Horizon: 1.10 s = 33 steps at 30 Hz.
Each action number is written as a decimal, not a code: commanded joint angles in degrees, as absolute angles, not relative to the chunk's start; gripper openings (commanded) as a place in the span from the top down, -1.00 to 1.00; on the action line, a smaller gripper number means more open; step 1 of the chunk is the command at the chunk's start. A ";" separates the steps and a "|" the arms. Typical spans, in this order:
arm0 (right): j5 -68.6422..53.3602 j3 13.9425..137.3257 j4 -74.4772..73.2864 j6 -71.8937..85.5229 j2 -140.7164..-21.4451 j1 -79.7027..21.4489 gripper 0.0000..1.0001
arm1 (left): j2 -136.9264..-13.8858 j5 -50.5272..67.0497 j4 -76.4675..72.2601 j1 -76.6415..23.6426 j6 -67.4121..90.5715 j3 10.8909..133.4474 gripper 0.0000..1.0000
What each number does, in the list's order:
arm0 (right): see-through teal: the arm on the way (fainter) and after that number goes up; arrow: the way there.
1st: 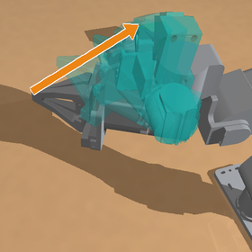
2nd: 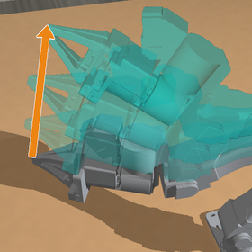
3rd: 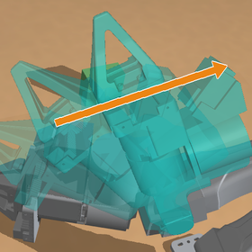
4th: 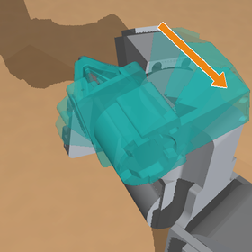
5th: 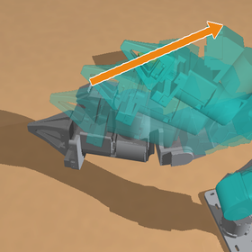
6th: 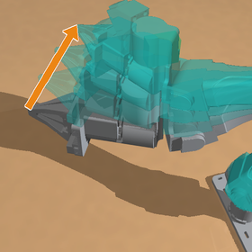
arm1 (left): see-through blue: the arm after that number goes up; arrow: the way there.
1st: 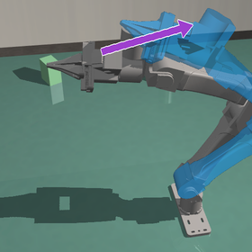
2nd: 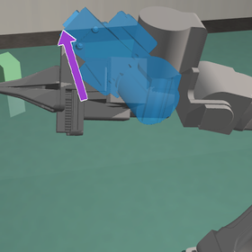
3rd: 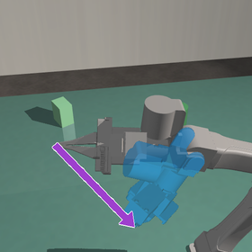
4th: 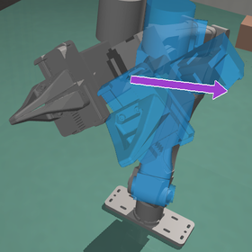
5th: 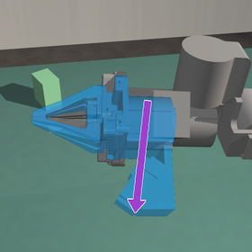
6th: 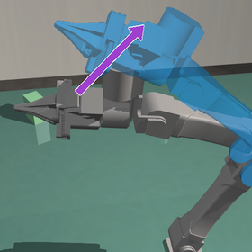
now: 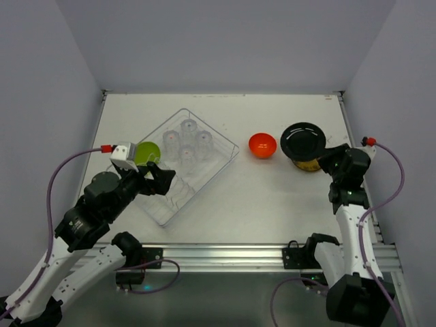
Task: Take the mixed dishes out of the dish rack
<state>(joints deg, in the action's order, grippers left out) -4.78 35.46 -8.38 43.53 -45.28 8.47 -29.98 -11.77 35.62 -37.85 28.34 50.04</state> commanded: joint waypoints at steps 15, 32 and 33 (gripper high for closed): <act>0.26 35.07 8.61 55.46 -77.16 20.48 1.00 | -17.14 -23.64 31.91 -37.62 29.44 37.79 -1.00; -7.11 40.51 3.43 49.31 -81.56 22.50 0.53 | -17.93 -21.62 30.85 -37.62 28.30 37.44 -1.00; -7.29 40.60 3.08 49.13 -81.74 22.50 0.43 | -18.02 -21.53 30.94 -37.62 28.30 37.44 -1.00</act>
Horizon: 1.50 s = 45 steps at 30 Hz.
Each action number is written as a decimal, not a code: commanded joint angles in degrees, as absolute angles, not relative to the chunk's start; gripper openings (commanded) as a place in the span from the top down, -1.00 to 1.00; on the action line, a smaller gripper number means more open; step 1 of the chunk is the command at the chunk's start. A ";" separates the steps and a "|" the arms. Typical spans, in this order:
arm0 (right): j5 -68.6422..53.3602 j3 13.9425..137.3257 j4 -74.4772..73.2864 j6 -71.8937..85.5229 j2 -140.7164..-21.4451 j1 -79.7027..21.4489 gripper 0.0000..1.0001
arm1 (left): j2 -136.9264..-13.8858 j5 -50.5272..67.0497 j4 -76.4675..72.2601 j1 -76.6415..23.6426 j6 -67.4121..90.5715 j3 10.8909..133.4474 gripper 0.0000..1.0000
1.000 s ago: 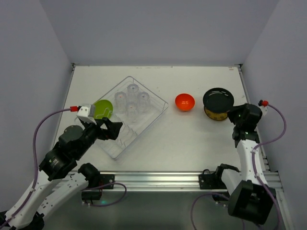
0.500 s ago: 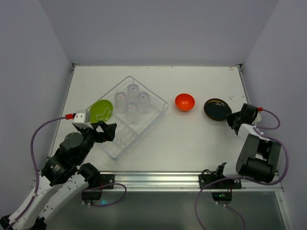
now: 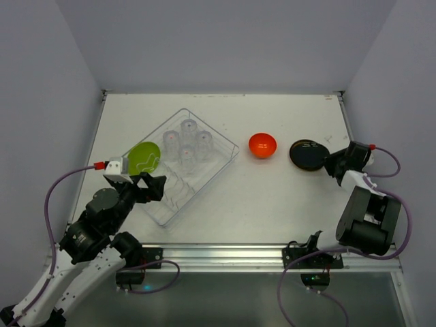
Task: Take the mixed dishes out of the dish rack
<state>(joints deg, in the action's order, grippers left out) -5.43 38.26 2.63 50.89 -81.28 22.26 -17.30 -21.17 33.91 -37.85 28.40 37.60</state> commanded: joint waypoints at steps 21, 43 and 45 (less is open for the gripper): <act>-9.76 40.79 -8.08 38.16 -60.76 11.98 -0.98 | -40.07 -43.32 39.28 -37.62 38.50 44.82 -1.00; -20.30 30.85 -6.50 32.52 -34.37 0.44 -0.98 | -71.70 -28.29 29.44 -22.16 -13.70 61.43 -1.00; -20.57 30.50 -5.81 32.87 -34.02 0.44 -0.98 | -73.47 -28.21 29.62 -20.93 -16.16 61.52 -0.94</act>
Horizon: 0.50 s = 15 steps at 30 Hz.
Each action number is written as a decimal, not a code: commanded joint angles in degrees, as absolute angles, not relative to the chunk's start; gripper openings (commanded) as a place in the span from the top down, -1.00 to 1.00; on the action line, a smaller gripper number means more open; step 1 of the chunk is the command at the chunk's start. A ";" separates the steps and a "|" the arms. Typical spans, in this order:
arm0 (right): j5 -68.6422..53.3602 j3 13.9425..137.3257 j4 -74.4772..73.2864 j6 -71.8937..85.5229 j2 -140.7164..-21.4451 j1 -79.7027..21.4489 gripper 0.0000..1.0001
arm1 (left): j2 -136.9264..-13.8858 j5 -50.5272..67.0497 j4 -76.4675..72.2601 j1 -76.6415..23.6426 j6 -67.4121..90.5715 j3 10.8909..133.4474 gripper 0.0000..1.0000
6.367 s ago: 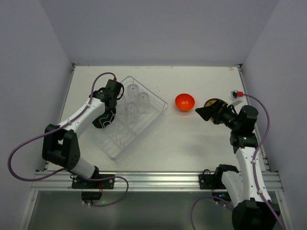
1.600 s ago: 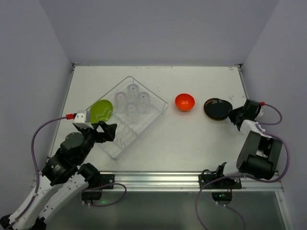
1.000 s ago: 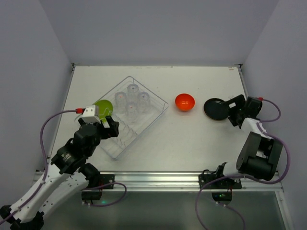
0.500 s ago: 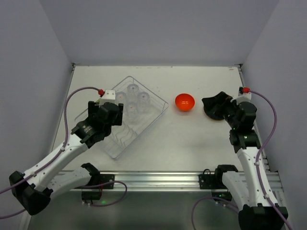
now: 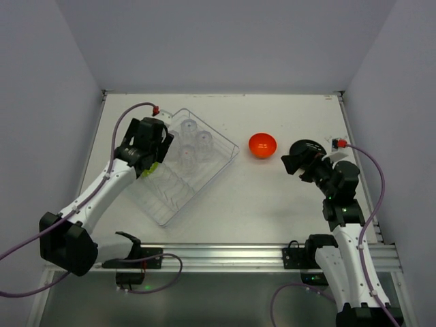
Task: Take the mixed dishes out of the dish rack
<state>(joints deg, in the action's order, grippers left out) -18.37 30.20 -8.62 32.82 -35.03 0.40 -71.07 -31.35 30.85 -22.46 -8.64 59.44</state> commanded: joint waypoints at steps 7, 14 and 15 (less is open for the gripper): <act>-21.18 29.70 -4.57 34.72 -34.19 0.44 -0.98 | -80.07 -33.48 28.39 -17.14 -18.10 60.30 -0.59; -22.50 28.92 -3.43 35.33 -32.87 0.44 -0.98 | -82.09 -34.28 28.12 -15.65 -19.42 60.73 -0.43; -22.59 29.00 -3.43 35.33 -32.78 0.44 -0.98 | -82.52 -34.28 28.21 -15.64 -19.60 60.56 -0.34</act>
<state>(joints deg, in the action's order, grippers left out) -20.73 29.23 -6.02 34.63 -33.56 0.40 -81.67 -33.04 29.67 -16.12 -16.60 60.05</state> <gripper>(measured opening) 0.989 0.702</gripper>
